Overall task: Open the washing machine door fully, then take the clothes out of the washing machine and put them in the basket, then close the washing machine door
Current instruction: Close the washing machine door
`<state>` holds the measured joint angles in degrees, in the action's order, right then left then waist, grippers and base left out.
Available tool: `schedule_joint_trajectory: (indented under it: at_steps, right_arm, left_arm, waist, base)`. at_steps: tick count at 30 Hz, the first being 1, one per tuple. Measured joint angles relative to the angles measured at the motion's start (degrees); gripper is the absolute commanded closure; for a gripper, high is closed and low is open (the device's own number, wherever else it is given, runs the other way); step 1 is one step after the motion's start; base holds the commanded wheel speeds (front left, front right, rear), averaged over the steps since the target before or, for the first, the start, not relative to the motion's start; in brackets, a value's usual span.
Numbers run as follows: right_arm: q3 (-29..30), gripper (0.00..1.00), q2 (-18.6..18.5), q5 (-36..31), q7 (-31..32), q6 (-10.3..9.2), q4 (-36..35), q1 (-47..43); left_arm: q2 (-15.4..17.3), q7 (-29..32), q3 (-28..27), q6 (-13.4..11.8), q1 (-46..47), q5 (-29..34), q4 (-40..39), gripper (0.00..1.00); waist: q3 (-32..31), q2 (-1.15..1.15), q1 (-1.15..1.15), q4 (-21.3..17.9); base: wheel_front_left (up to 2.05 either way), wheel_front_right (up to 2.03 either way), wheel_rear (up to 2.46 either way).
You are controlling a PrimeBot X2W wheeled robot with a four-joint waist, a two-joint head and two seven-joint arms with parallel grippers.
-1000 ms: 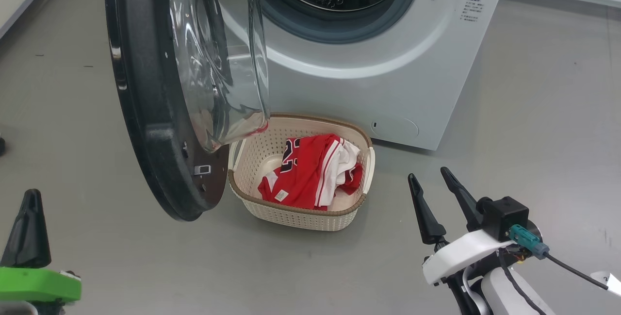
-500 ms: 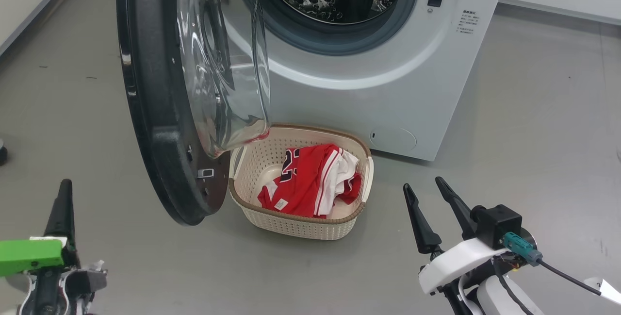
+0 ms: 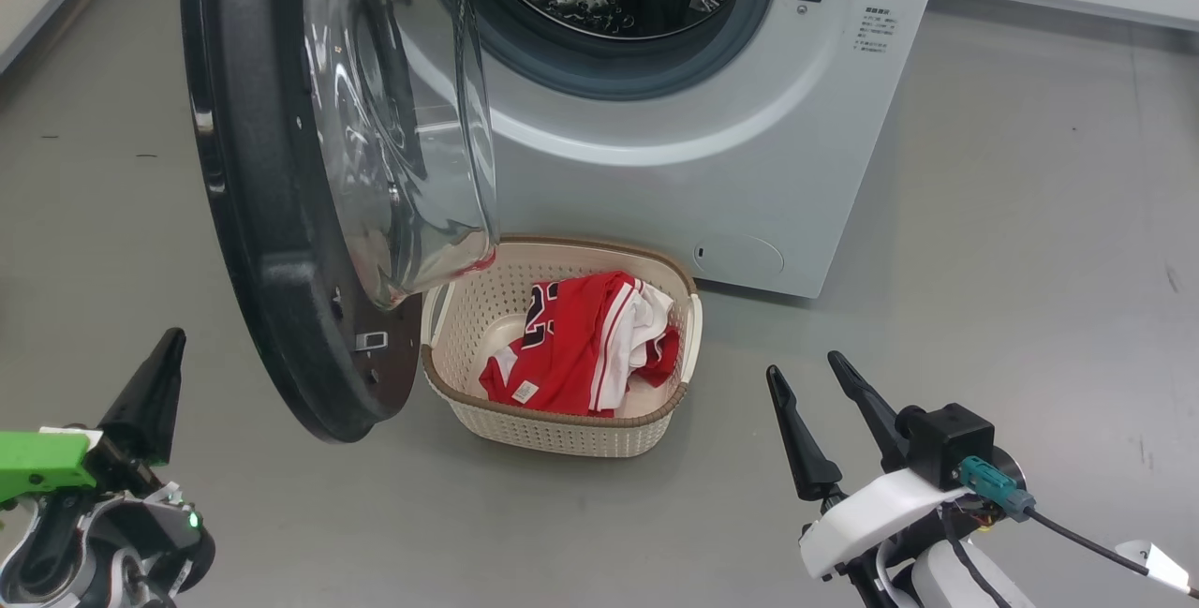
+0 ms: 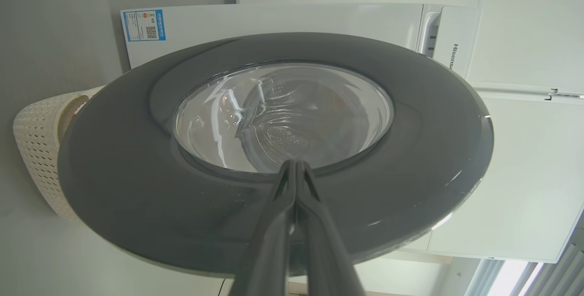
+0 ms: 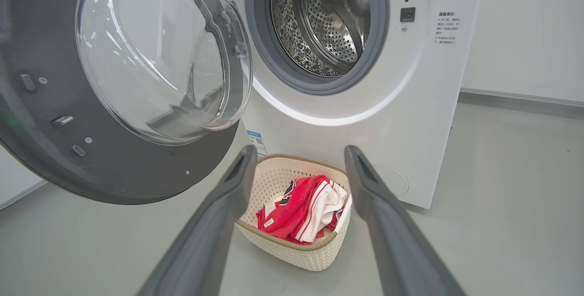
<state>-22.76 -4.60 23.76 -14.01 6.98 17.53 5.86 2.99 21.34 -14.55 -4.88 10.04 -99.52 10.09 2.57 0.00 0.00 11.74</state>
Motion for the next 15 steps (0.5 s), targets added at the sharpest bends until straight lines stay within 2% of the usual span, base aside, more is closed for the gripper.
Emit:
schedule_joint_trajectory:
  at_steps: [15]
  right_arm:
    - [0.55,0.0,-0.45,0.0,0.0,0.0,-0.29,0.14]
  left_arm:
    - [0.24,6.02,3.5,-1.08,1.02,-1.87,-1.75,1.0]
  waist:
    - [1.48,0.0,0.0,-1.52]
  base:
    - [0.0,0.0,0.0]
